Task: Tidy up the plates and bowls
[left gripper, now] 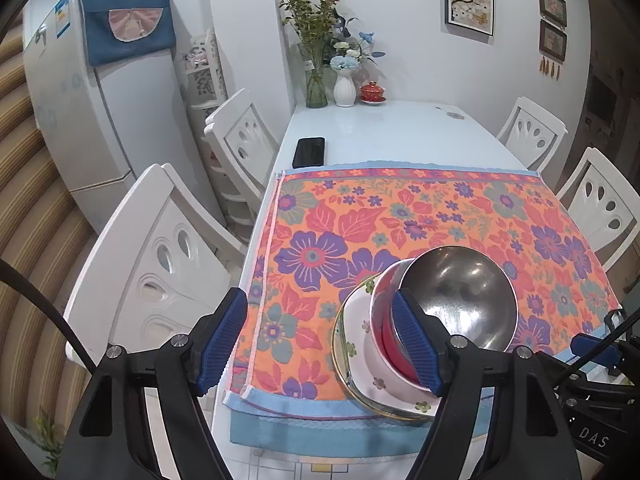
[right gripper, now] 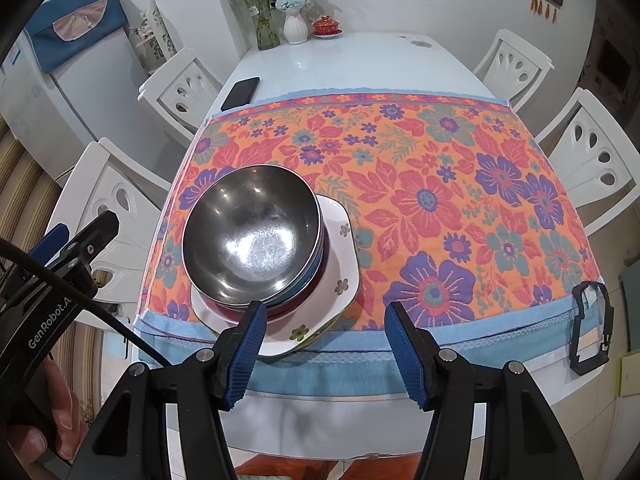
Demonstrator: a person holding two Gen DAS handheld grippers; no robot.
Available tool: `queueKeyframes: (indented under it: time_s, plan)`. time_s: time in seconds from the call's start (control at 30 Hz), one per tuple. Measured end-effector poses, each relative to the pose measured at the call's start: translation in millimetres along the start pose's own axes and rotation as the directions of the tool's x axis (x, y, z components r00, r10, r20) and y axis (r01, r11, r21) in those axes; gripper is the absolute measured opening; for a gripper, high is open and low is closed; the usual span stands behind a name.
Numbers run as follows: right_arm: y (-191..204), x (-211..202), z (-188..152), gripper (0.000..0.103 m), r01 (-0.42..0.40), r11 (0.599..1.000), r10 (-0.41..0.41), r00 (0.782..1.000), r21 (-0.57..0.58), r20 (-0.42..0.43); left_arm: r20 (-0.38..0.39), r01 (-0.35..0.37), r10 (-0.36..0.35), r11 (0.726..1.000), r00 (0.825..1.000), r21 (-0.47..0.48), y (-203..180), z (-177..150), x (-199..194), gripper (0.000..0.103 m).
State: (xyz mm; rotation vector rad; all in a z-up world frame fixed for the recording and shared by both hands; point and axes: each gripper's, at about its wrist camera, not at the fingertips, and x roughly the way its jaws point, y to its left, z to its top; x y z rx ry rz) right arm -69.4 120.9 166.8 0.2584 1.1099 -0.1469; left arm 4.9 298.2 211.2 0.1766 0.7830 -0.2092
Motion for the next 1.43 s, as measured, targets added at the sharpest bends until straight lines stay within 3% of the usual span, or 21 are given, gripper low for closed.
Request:
queueKeyframes:
  time_s: [1.07, 1.43]
  plan:
    - [1.2, 2.7, -5.1, 0.059, 0.001, 1.000, -0.001, 1.000, 0.000, -0.011, -0.012, 0.017, -0.016, 0.999, 1.000, 0.047, -6.5, -3.2, -0.4, 0.077]
    - [-3.3, 3.8, -8.0, 0.059, 0.005, 1.000, -0.005, 1.000, 0.002, -0.013, 0.013, -0.031, 0.031, 0.999, 0.999, 0.034, -2.3, -3.2, 0.0, 0.078]
